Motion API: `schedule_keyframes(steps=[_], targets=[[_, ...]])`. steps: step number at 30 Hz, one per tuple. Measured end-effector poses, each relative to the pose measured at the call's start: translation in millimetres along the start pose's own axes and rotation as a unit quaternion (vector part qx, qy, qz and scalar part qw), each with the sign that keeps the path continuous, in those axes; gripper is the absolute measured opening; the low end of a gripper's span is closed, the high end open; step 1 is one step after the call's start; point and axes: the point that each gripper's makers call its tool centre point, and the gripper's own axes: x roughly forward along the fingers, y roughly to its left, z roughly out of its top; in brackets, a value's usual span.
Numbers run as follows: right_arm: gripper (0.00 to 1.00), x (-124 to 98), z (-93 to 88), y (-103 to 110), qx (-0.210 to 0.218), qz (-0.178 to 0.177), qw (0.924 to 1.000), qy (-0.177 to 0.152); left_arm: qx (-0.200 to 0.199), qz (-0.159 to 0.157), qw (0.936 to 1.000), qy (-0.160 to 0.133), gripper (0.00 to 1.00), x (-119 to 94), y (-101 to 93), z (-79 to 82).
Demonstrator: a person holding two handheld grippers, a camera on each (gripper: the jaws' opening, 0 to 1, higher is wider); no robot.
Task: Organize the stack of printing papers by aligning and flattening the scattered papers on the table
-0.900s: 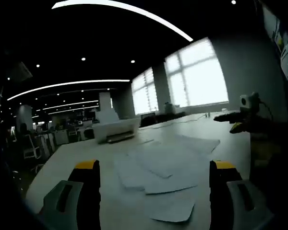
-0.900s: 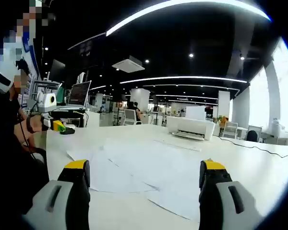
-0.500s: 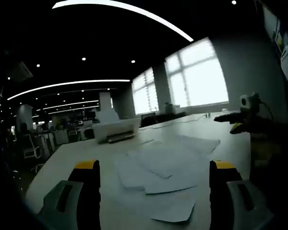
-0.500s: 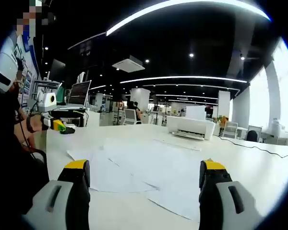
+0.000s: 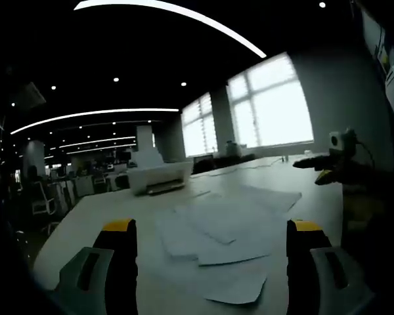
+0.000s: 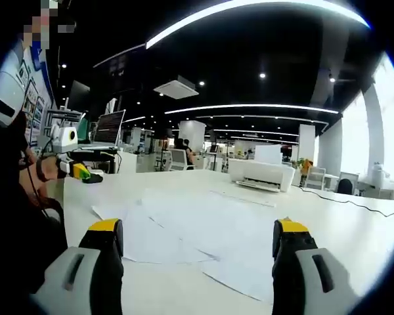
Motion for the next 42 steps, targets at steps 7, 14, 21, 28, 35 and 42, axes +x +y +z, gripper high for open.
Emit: schedule_keyframes(steps=[7,14,21,28,35,42], targets=[[0.89,-0.2,0.8,-0.4,-0.001,-0.001,1.0,0.0,0.0,0.002,1.0,0.002,0.97,0.1,1.7,-0.6],[0.89,-0.7,1.8,-0.4,-0.002,-0.001,1.0,0.0,0.001,0.003,1.0,0.004,0.97,-0.3,2.0,-0.6],[0.89,-1.2,2.5,-0.5,-0.004,-0.001,1.0,0.0,0.002,0.003,1.0,0.004,0.97,-0.5,1.7,0.6],[0.89,-1.0,1.3,-1.1,-0.004,-0.002,1.0,0.002,0.003,0.004,1.0,0.002,0.97,-0.3,2.1,1.8],[0.89,1.1,1.4,-1.0,-0.004,-0.001,1.0,0.001,0.003,0.005,1.0,0.002,0.97,-0.8,2.6,1.9],[0.89,4.6,1.7,-0.5,-0.007,0.001,1.0,0.002,0.004,0.005,1.0,0.002,0.97,-1.1,2.7,2.2]])
